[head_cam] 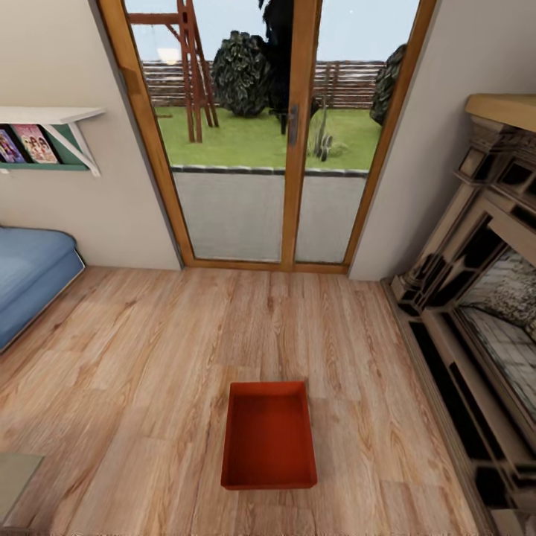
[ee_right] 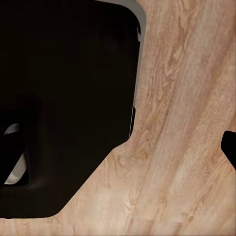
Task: Move the two storage containers from the living room to the garage. In the garage, place one container on the floor and stack the other container on top of it (either order is fine).
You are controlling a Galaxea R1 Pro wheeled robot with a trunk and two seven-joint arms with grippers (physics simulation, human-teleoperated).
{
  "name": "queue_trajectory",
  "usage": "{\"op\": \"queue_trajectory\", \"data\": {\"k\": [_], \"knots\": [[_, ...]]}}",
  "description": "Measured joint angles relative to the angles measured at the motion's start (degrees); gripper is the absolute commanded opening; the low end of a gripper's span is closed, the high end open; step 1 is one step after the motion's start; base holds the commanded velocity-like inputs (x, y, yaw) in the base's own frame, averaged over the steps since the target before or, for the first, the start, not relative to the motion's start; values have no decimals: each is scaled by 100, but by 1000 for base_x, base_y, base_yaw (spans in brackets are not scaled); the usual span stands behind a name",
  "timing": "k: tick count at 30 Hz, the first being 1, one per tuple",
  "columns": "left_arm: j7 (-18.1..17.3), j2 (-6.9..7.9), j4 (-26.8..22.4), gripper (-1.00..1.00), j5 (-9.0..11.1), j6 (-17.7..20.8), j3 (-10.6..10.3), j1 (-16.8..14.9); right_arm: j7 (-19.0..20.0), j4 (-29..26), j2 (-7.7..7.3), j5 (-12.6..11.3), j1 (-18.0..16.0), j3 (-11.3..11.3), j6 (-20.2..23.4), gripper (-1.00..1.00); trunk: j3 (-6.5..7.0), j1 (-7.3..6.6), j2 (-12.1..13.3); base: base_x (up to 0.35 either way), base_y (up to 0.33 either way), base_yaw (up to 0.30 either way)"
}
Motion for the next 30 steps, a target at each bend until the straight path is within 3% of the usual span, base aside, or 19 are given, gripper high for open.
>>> {"op": "queue_trajectory", "data": {"k": [30], "knots": [[0, -1, 0, 100, 0, 0, 0, 0, 0, 1, 0, 0, 0, 0, -2, 100, -273, 0, 0, 0, 0, 0]]}}
